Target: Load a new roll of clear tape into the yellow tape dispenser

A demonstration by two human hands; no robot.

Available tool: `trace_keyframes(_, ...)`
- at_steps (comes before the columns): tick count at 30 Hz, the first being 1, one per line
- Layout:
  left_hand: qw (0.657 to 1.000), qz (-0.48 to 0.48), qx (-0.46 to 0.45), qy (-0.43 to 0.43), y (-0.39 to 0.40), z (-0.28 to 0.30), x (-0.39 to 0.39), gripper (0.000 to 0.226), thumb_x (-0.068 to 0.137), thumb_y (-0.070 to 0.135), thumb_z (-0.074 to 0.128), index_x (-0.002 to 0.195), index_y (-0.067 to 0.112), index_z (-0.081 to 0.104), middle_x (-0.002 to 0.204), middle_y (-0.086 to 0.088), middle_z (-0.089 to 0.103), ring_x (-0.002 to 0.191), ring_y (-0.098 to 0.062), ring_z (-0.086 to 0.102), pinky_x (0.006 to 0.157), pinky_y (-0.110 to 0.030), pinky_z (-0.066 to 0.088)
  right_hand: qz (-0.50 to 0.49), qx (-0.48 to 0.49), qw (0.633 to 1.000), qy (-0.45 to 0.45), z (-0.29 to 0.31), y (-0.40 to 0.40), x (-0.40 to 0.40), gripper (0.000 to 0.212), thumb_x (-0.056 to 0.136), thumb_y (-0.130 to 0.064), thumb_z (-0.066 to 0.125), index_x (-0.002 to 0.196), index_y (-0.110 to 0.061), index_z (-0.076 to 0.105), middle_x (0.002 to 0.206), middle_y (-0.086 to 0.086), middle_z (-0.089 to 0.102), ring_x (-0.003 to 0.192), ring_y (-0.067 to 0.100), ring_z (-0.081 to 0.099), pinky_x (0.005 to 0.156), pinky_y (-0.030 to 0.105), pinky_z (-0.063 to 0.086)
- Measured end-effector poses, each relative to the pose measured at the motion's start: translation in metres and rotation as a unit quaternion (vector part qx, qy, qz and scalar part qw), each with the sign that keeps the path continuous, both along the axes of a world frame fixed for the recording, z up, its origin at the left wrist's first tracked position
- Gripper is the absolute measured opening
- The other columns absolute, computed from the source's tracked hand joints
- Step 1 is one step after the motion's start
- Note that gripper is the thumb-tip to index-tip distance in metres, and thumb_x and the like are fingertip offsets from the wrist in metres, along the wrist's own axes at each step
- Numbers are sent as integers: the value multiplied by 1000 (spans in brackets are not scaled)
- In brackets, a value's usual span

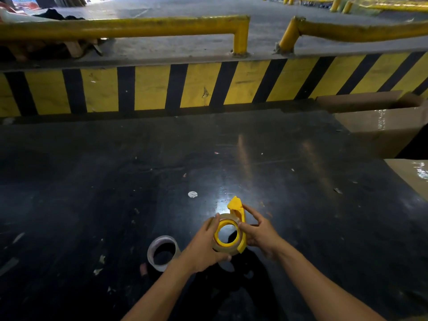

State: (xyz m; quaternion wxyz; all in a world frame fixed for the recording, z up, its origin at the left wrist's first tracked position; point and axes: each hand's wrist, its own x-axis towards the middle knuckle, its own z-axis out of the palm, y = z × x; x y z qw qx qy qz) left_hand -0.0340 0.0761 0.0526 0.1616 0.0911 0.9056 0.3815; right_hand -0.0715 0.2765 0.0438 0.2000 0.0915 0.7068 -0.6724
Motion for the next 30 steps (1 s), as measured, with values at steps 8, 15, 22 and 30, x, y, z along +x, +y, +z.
trace_keyframes(8, 998, 44, -20, -33, -1, -39, 0, 104, 62, 36, 90, 152, 29, 40, 140, 4, 54, 131, -16, 54, 91, -8, 37, 102, 93, 989, -60, -20, -5, -11, 63, 92, -12, 68, 145, -36, 46, 77, 3, 64, 46, 7, 62, 47, 26, 50)
trace_keyframes(15, 995, 66, -34, -62, -1, -56, -6, 104, 54, 39, 89, 148, 28, 45, 137, 1, 55, 125, -19, 54, 99, -22, 46, 172, 165, 968, -80, -12, -17, -22, 67, 93, -17, 66, 152, -33, 38, 74, 2, 67, 54, 12, 61, 48, 25, 53)
trace_keyframes(22, 992, 53, -54, -106, -2, -62, -16, 125, 52, 57, 77, 160, 20, 23, 153, -2, 39, 139, -19, 42, 114, -37, 43, 165, 153, 968, -113, -13, -18, -25, 58, 97, -16, 60, 149, -36, 41, 64, 5, 65, 49, 13, 55, 46, 27, 47)
trace_keyframes(30, 959, 271, 3, -86, 8, -45, -18, 53, 96, 18, 59, 149, 14, 51, 150, -11, 57, 138, -31, 53, 111, -36, 42, 90, 195, 973, -87, -26, -30, -14, 68, 89, -44, 60, 151, -31, 38, 130, 12, 67, 109, 33, 69, 89, 51, 61)
